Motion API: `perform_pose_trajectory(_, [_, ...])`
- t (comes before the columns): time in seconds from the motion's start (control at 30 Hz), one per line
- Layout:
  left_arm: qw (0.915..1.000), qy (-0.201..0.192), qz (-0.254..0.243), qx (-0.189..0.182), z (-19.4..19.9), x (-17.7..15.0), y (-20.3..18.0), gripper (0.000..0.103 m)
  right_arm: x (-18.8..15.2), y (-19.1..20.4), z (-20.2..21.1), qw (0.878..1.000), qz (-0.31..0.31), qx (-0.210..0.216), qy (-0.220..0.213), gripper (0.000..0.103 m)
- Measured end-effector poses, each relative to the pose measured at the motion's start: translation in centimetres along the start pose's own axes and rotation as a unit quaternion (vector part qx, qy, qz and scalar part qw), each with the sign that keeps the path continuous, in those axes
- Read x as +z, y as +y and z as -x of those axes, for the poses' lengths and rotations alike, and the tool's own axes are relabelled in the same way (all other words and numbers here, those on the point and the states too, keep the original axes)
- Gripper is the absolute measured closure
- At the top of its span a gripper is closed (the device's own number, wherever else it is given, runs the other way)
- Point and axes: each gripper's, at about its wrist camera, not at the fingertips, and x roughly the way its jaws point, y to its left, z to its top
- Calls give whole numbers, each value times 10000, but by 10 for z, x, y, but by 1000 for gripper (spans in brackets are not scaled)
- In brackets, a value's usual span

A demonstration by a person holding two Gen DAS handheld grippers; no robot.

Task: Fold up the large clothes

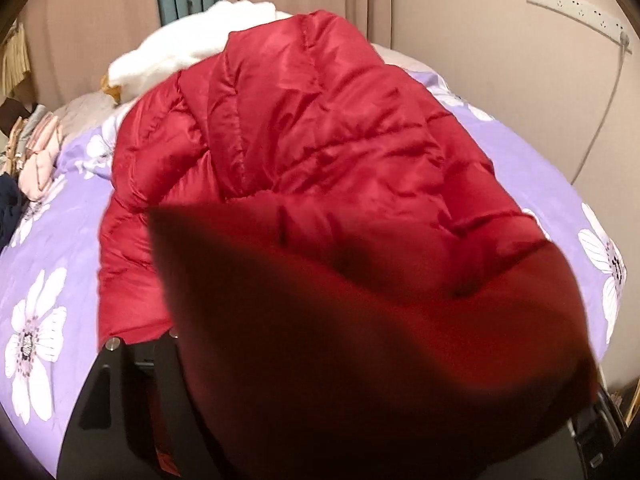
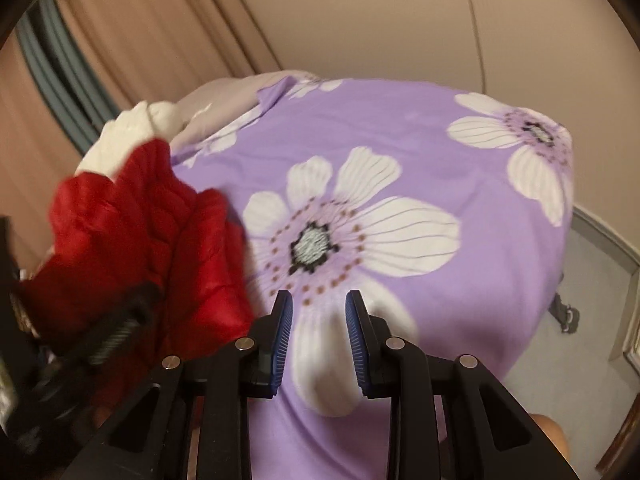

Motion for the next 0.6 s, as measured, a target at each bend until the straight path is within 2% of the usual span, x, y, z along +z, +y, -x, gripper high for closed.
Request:
perform_pose_trajectory(0.17, [9997,105,20,-204,-3,1,10,30,4,-1,9,9999,-45,88,-47,74])
perform_pose_trajectory(0.33, [9982,-43,319,-500,27,6,31,26,5,11,18,9997,121,155,-122,74])
perform_pose_trajectory(0.47, [9936,-291,448,-992,64,5,48,25,5,21,27,9993,149,316,-165,74])
perform_pose_trajectory(0.6, [9835,-475,700,-1598,106,3,70,23,5,30,34,9988,139,434,-188,69])
